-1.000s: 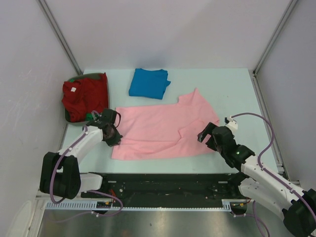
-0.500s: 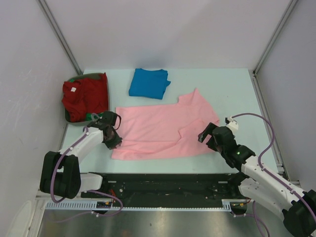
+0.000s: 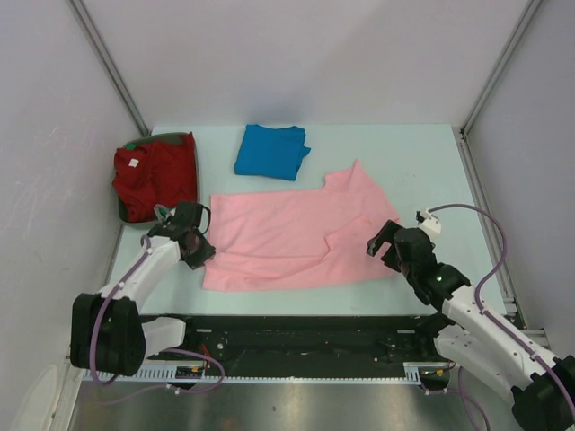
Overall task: Fold and stack the t-shirts
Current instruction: Fold the tshirt
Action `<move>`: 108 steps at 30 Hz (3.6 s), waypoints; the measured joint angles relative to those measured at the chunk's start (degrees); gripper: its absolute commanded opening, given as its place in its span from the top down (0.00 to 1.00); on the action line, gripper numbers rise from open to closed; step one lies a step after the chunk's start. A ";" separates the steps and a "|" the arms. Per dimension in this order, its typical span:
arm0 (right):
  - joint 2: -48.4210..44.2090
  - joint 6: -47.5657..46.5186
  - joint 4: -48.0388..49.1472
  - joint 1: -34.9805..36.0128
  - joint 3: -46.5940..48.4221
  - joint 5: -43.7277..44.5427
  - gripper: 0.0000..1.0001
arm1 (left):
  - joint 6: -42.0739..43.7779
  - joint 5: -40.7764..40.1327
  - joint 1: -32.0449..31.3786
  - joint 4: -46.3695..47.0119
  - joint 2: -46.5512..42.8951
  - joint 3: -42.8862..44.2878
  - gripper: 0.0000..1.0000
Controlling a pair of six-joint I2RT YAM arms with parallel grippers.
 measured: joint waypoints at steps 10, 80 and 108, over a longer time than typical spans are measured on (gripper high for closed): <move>22.88 -8.81 7.65 -14.19 13.14 -9.70 0.00 | 2.60 4.61 0.00 1.25 -5.44 9.60 0.38; -5.01 6.82 -6.25 -28.26 -10.60 -14.97 1.00 | 4.35 14.95 0.02 13.84 -0.55 -3.58 0.17; -14.73 22.23 -29.44 -7.76 -6.73 2.19 0.00 | 5.60 13.51 0.02 8.02 -7.13 -3.63 0.14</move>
